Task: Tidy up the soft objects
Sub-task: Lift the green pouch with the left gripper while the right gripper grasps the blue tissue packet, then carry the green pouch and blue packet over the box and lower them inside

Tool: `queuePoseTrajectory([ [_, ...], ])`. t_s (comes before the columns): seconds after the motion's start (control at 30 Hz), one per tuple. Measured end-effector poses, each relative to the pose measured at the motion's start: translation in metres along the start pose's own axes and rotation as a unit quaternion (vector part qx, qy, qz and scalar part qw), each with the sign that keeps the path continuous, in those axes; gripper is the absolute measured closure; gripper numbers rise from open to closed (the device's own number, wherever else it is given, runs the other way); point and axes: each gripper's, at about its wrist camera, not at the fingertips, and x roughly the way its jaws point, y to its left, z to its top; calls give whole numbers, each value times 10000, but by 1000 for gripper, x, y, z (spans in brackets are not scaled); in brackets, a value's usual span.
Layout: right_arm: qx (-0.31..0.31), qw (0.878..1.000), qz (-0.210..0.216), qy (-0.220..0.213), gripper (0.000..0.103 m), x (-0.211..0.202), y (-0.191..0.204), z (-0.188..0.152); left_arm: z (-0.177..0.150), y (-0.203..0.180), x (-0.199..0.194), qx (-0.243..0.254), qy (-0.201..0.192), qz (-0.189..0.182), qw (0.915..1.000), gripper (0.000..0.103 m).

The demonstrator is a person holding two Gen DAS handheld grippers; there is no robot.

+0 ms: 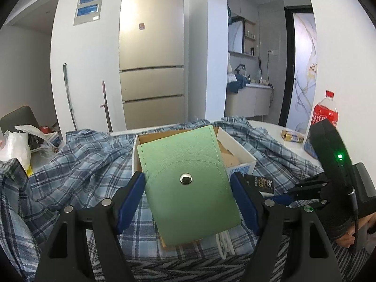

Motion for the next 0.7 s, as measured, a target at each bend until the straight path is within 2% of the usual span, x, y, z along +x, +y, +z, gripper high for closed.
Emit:
queuePoseTrajectory([
  [0.13, -40, 9992, 66, -402, 88, -16, 2, -4, 1, -1, -6, 29, -157, 179, 9997, 26],
  [0.43, -171, 9928, -70, -1184, 88, -44, 11, -9, 6, -2, -21, 21, -373, 127, 9992, 26],
  [0.7, -315, 9773, -756, -1952, 88, -77, 18, 2, 40, -23, -53, 449, -982, 258, 9938, 26],
])
